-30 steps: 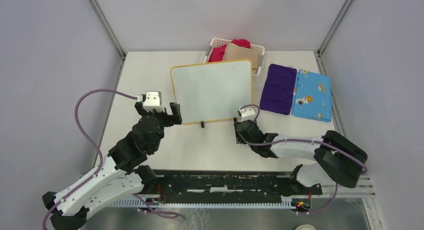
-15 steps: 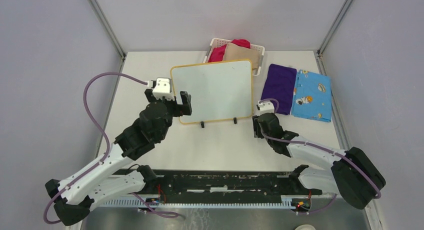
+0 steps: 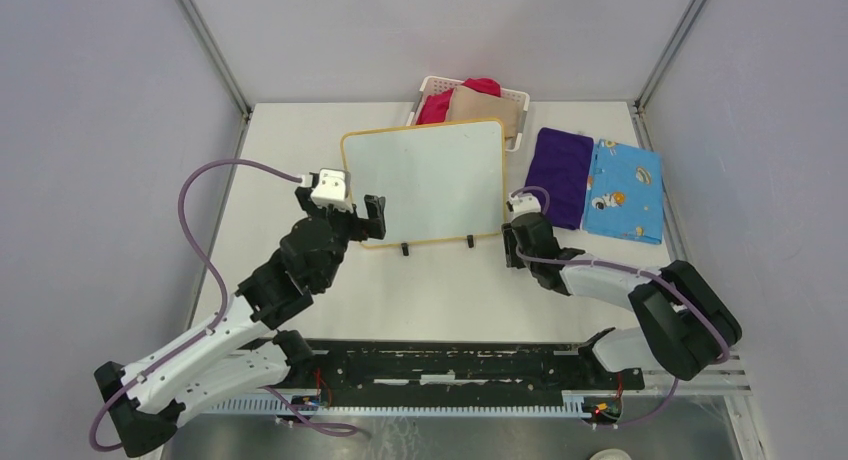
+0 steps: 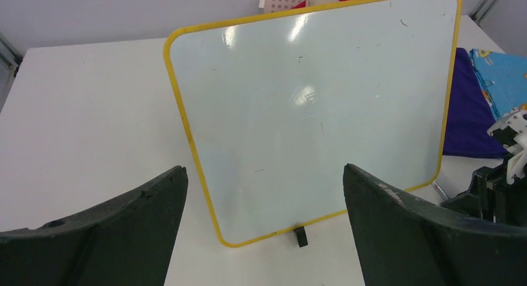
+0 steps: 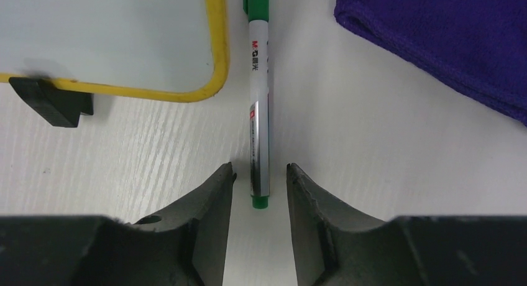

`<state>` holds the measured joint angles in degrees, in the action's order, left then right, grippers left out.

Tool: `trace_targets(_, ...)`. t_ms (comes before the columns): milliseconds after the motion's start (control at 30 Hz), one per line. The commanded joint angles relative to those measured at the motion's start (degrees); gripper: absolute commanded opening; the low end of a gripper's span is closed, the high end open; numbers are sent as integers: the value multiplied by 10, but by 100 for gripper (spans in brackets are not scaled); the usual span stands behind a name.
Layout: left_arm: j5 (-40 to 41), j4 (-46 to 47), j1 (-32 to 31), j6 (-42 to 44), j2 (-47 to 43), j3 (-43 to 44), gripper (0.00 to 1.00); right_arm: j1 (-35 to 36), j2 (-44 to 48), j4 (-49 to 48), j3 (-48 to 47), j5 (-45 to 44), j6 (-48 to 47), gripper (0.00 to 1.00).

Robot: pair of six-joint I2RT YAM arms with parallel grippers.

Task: Write a sentence on the whiteboard
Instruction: Open the whiteboard marker at the center of the board.

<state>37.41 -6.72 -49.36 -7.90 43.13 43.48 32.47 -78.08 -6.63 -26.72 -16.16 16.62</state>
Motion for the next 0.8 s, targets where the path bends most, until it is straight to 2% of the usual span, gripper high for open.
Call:
trace_targets(0,5,47,0,25,-18,-9,100,-13,-24,-14,-16,11,-1,39)
trace_targets(233,-1,39,0,34,-22,-7,97,-20,-20,-5,2,14,3,16)
trace_targets(467,-15,39,0,32,-28,-9,97,-20,103,64,61,-23,11,0)
trace_targets(600,-17,35,0,20,-20,-5,98,-20,192,126,69,-48,9,0)
trace_targets(767,-12,40,0,-12,-7,-3,100,-20,284,194,36,-60,-3,0)
